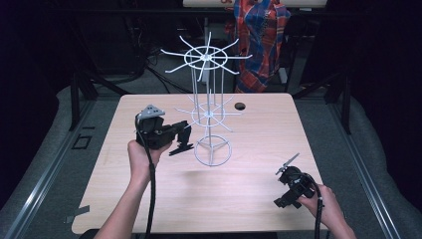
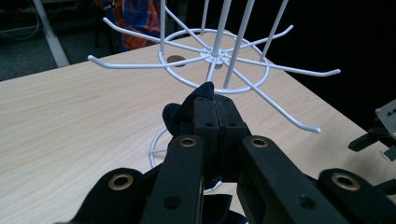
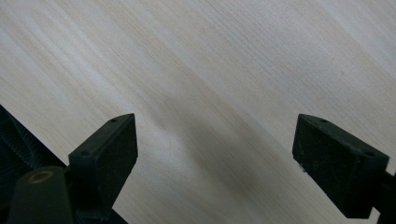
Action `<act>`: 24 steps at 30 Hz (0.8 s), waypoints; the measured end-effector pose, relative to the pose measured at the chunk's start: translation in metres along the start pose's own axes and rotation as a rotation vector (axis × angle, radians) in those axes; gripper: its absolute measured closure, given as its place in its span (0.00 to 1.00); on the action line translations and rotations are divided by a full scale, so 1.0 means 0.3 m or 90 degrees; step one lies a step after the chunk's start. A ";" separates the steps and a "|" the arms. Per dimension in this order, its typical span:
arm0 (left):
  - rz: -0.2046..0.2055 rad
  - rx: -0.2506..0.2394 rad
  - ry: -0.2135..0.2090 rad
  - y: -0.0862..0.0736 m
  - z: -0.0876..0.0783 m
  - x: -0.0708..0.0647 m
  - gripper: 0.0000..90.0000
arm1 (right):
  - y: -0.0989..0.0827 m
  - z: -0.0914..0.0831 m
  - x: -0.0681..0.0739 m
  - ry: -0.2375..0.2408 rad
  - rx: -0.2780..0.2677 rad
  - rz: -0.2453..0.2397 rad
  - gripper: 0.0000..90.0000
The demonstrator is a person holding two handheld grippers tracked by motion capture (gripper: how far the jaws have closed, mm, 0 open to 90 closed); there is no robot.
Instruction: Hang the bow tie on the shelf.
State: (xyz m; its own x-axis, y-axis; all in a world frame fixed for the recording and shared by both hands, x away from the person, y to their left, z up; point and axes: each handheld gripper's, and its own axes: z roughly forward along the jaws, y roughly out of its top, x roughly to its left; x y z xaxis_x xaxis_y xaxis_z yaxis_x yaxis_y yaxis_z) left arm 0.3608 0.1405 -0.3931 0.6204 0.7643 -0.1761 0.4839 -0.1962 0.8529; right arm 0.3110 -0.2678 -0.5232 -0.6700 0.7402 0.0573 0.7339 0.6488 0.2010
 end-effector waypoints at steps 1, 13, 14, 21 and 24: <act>0.000 0.002 0.000 0.002 0.001 0.000 1.00 | 0.000 0.000 0.000 0.002 0.001 0.000 0.16; 0.007 0.015 0.002 0.028 0.048 -0.009 1.00 | 0.000 0.000 0.001 -0.002 0.000 -0.001 0.16; 0.007 0.016 0.001 0.029 0.051 -0.010 0.99 | 0.000 0.000 0.001 -0.003 0.001 -0.001 0.16; 0.019 0.030 -0.002 0.043 0.073 -0.018 1.00 | -0.001 0.001 0.002 0.001 -0.004 0.002 0.16; 0.024 0.034 -0.001 0.051 0.083 -0.022 0.99 | -0.001 0.001 0.002 0.001 -0.004 0.002 0.16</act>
State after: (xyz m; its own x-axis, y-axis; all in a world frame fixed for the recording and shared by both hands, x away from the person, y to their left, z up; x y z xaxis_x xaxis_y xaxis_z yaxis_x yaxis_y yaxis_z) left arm 0.3794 0.1171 -0.3912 0.6398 0.7548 -0.1448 0.4924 -0.2580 0.8312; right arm 0.3105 -0.2675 -0.5236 -0.6682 0.7416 0.0591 0.7349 0.6457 0.2071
